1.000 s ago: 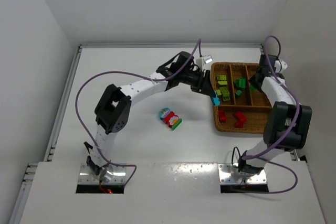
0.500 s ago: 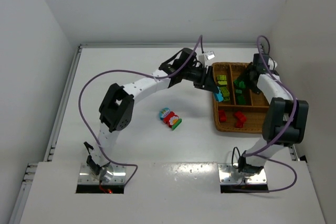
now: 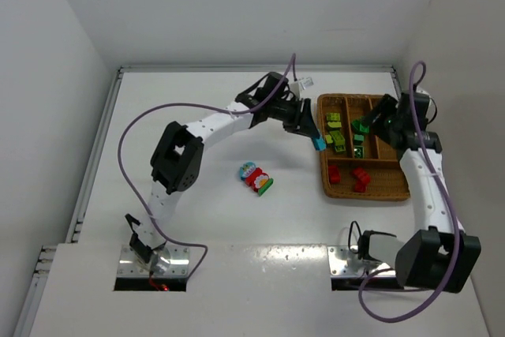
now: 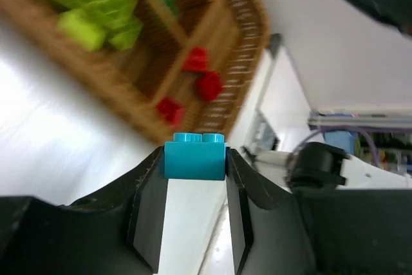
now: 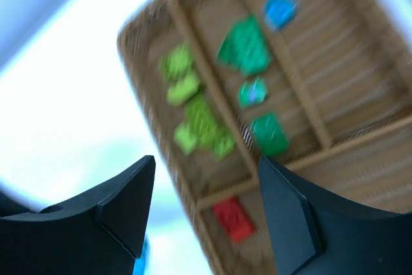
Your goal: Sort the legos into containers by color
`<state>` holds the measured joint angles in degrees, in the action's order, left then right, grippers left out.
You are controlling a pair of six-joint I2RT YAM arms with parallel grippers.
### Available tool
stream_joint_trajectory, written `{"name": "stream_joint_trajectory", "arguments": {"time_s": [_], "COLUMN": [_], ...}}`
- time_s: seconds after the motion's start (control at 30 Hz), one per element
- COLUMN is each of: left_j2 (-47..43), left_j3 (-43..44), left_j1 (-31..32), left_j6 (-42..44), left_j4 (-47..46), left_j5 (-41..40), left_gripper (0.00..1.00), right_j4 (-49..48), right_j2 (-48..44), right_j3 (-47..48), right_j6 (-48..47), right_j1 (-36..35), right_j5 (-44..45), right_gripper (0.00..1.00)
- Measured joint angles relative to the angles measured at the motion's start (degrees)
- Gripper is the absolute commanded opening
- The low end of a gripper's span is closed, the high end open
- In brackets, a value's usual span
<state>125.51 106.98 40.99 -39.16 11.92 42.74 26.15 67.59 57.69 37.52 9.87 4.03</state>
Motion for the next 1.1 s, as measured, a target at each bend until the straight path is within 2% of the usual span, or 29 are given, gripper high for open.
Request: {"name": "stream_joint_trajectory", "arguments": {"time_s": [0.1,0.17,0.33,0.43,0.5,0.6,0.67,0.83,1.1], "left_j2": [-0.33,-0.7,-0.9,-0.85,-0.85,-0.85,-1.05,-3.93,-7.87], "left_j3": [-1.9,-3.41,-8.11,-9.73,-9.7,-9.66,-9.66,-9.66,-9.66], "left_j1": [-2.89,-4.79,-8.02,-8.17,-8.09,-8.5,-9.11,-10.99,-11.45], "left_j6": [1.46,3.34,6.6,7.26,7.93,9.9,10.99,12.5,13.22], "left_j4": [3.93,8.44,17.97,21.49,22.36,22.32,22.29,22.27,21.59], "left_j5": [-1.75,-5.81,-16.28,-18.99,-19.41,-15.8,-11.87,-4.83,1.46], "left_gripper": [0.0,0.0,0.0,0.0,0.0,0.0,0.0,0.0,0.0], "right_j4": [1.4,2.6,3.78,3.06,2.16,1.36,1.38,0.24,-7.21], "right_j2": [-1.27,-1.2,-2.05,-2.32,-1.31,2.45,5.42,10.71,14.64], "right_j3": [-3.78,-5.46,-8.72,-9.7,-9.86,-8.72,-7.17,-2.99,-2.38], "right_j6": [-1.57,-2.23,-3.3,-3.89,-5.62,-9.09,-11.23,-15.06,-17.18], "right_j1": [-0.79,-2.73,-12.28,-17.84,-22.95,-28.74,-31.69,-37.11,-39.26], "right_j5": [-7.43,-10.88,-14.95,-16.24,-17.38,-18.12,-17.33,-11.3,-7.45], "right_gripper": [0.65,0.65,0.65,0.65,0.69,0.8,0.84,0.84,0.8]}}
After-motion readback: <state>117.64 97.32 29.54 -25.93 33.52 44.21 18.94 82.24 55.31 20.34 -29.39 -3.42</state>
